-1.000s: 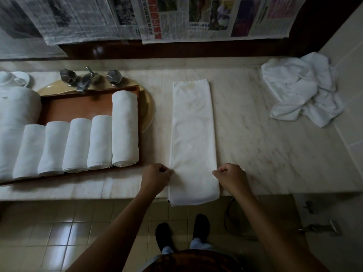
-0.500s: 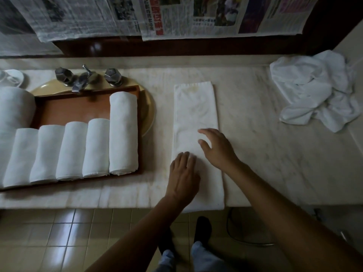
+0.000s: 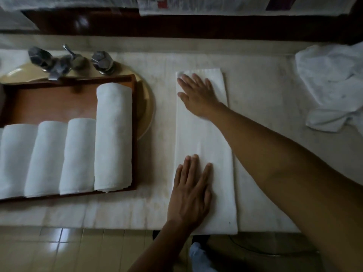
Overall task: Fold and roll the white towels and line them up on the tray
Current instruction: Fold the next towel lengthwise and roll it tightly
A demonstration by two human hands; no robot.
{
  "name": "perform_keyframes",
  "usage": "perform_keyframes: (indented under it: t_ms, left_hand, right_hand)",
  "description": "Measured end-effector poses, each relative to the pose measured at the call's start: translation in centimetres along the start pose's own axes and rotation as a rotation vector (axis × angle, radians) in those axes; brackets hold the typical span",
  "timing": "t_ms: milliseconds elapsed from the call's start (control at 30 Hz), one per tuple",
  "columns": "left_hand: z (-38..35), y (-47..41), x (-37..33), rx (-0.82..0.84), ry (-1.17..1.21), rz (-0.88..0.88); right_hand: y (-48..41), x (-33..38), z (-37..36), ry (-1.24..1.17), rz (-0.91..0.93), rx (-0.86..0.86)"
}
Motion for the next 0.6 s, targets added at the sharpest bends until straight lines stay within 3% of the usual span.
perform_keyframes:
  t_ms: [200,367,467,600]
  left_hand:
    - [0.1,-0.1,0.0,-0.012,0.025,0.0]
    - [0.1,-0.2,0.1,0.0,0.019,0.0]
    - [-0.1,-0.3,0.2,0.011,0.006,-0.013]
    - [0.0,-0.4,-0.5,0.016,-0.041,-0.035]
  right_hand:
    - [-0.7,-0.2,0.4,-0.085,-0.029,0.04]
    - [9.7,0.6,0.5,-0.18,0.109,-0.111]
    - [14.2,-0.2,-1.3,-0.072,0.127,-0.112]
    - [9.4,-2.0,-1.0,-0.023,0.13,-0.093]
Point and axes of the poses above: each hand's wrist, its own y-axis away from the middle knuckle, its own z-axis out of the back of the hand, x = y × z, the point moved 6 cm from there along -y, towards the middle knuckle, and after that the axes turned 6 degrees about -x, right-handed, at the moved point
